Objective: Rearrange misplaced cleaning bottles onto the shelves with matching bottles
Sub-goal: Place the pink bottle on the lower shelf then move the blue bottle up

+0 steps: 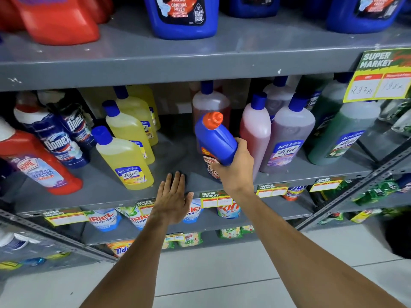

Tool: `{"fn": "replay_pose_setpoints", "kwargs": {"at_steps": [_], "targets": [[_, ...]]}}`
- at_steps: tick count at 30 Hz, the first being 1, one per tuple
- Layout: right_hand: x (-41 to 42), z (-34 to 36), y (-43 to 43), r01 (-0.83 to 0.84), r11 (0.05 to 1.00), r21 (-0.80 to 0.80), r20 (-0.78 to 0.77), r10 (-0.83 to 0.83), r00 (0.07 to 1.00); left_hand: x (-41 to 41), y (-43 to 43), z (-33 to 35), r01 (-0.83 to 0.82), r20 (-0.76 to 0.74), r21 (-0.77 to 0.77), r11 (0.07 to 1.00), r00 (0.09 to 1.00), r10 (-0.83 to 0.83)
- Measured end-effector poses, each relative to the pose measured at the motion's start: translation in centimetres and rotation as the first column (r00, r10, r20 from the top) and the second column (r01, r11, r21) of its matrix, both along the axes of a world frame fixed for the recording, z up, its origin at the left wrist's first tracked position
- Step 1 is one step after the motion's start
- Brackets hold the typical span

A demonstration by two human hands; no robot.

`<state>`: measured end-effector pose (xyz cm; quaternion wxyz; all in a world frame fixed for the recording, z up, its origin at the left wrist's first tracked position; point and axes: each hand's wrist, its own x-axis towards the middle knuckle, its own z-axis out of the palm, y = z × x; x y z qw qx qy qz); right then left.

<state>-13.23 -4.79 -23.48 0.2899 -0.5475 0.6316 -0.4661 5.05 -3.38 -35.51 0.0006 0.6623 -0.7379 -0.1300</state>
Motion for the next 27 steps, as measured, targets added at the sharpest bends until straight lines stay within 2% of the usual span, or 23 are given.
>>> {"fn": "replay_pose_setpoints", "kwargs": {"at_steps": [4,7,11,17,21,25,27], "targets": [[-0.9,0.2,1.4,-0.043,0.998,-0.036,0.031,0.044,0.999,-0.2,0.5,0.5,-0.011,0.002,-0.054,0.998,1.000,0.011],[-1.5,0.5,2.8,-0.084,0.994,-0.071,0.065,0.088,0.994,-0.4,1.6,1.7,-0.053,-0.071,-0.230,0.972,0.997,0.038],[-2.0,2.8,4.0,-0.168,0.977,-0.128,0.100,0.181,0.978,-0.5,3.3,5.3,-0.118,-0.086,-0.436,0.892,0.992,0.089],[-2.4,11.0,4.9,-0.271,0.921,-0.281,0.075,0.303,0.950,0.7,5.6,13.6,-0.273,-0.152,-0.626,0.731,0.961,0.229],[-3.1,17.7,5.8,-0.326,0.864,-0.384,0.022,0.362,0.932,1.4,5.8,20.4,-0.306,-0.170,-0.727,0.614,0.947,0.271],[-4.1,24.2,5.7,-0.326,0.824,-0.463,0.043,0.388,0.921,0.5,4.8,26.7,-0.272,-0.152,-0.810,0.520,0.953,0.261],[-5.0,27.4,5.1,-0.298,0.803,-0.515,0.058,0.380,0.923,-0.7,3.8,29.7,-0.201,-0.092,-0.830,0.520,0.969,0.228]]}}
